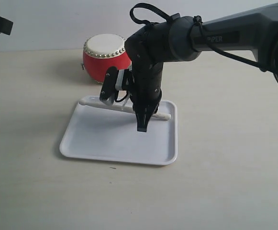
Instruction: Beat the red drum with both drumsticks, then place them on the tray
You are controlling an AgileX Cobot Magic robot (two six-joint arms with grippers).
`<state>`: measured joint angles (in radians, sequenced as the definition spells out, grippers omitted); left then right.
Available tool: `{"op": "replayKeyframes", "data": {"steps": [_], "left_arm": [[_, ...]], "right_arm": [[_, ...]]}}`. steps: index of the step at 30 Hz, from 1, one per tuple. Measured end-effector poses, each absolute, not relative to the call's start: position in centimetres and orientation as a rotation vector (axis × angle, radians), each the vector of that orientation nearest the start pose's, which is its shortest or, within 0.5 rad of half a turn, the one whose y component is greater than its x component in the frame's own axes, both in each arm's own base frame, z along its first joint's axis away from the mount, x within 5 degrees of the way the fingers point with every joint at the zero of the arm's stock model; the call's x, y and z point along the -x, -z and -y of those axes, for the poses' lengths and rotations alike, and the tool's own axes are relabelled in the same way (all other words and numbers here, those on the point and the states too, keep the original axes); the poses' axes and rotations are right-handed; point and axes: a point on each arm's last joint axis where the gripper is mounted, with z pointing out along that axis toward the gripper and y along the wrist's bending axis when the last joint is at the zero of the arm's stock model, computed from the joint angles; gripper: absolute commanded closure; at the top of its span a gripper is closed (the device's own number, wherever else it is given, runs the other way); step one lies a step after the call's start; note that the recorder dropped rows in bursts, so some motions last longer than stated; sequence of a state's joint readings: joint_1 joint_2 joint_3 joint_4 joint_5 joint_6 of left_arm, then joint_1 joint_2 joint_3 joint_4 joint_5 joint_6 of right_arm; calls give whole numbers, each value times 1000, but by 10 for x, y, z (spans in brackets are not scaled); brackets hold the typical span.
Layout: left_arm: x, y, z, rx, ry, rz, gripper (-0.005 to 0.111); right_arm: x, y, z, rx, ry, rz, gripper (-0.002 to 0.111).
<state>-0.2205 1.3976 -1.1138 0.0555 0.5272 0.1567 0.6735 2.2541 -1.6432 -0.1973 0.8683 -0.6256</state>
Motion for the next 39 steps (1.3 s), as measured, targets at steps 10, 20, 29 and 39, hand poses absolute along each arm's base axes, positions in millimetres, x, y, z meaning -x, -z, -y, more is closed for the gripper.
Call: {"op": "replayKeyframes", "data": {"steps": [10,20,29,39], "left_arm": [[-302,-320,66,-453,-4,-2220,107],[-300,-316,81,-569,162,-2138,107],[-325,-296,79,-624,510,-2033,107],[-346,-275,34,-479,1027,-1824,107]], "right_arm": [[-363,-125,-272,1868,227,-2276,65],[-357,-184,-271,1549,-68,-2363,65],[-359,-218,-265,1397,-599,-2306,65],[-358,-237,-274,1353,-950,-2084,65]]}}
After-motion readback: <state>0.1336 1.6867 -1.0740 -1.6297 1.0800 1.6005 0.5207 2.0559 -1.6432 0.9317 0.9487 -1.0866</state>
